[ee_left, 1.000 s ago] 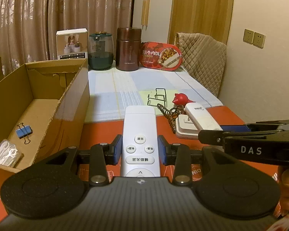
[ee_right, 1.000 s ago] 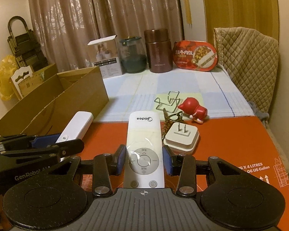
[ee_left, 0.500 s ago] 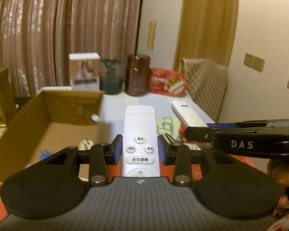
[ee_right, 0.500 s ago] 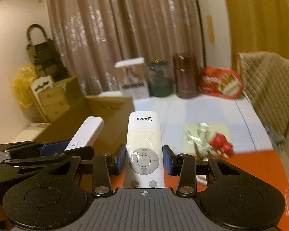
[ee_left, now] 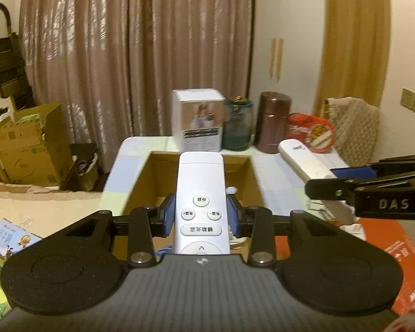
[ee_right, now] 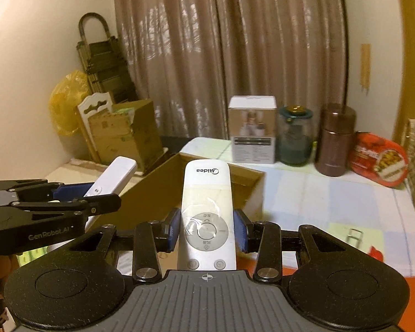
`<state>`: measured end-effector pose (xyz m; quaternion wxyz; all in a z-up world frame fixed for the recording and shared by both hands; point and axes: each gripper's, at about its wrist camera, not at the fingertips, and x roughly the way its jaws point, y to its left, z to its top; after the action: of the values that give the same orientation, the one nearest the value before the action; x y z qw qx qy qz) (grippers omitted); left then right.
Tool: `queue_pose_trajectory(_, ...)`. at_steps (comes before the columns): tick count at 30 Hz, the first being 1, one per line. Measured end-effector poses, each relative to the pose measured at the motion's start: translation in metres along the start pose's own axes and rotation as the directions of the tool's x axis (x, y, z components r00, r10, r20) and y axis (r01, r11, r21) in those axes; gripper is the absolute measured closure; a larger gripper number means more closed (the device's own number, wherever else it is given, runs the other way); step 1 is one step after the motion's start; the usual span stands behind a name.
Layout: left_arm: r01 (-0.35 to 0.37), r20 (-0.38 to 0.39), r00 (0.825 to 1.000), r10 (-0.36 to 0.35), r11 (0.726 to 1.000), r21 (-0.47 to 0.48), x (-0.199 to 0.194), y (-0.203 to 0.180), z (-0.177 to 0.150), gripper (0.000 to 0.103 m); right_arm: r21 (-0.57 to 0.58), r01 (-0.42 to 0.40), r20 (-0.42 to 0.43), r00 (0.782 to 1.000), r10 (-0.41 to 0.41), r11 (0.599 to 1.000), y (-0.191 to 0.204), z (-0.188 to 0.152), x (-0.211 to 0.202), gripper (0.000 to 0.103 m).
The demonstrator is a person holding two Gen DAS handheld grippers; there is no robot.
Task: Organize rigid objects
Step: 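Carry both remotes over the open cardboard box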
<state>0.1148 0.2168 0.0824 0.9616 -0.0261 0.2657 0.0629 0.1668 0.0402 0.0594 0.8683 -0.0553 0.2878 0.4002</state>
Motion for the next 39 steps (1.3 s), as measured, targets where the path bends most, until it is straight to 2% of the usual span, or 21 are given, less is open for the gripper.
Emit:
queue_pose_trajectory(6,-0.01,-0.051,0.999,0.01,1.0,-0.011,0.033,0.025,-0.001,0.07,-0.007,-0.005,-0.057,0.998,0.005,1.0,0.006,0.006,0.043,0.065)
queue_pose_trajectory(12,0.031,-0.089,0.995,-0.036,0.998,-0.058,0.069,0.04,-0.001,0.07,-0.001,0.005,-0.109,0.994,-0.006,1.0,0.001,0.007,0.084,0.066)
queue_pose_trajectory(16,0.027,-0.115,0.993,-0.03,0.999,-0.027,0.096,0.046,0.001,0.07,0.002,0.015,-0.138,0.99,-0.015,1.0,-0.007,0.005,0.107,0.065)
queue_pose_trajectory(29,0.014,-0.184,0.983,-0.014,1.0,0.001,0.139,0.056,-0.012,0.07,0.022,0.012,-0.188,0.982,-0.008,1.0,-0.02,-0.005,0.146,0.065)
queue_pose_trajectory(39,0.008,-0.201,0.98,-0.006,1.0,0.006,0.147,0.059,-0.019,0.07,0.02,0.009,-0.202,0.979,-0.005,1.0,-0.017,-0.009,0.155,0.065)
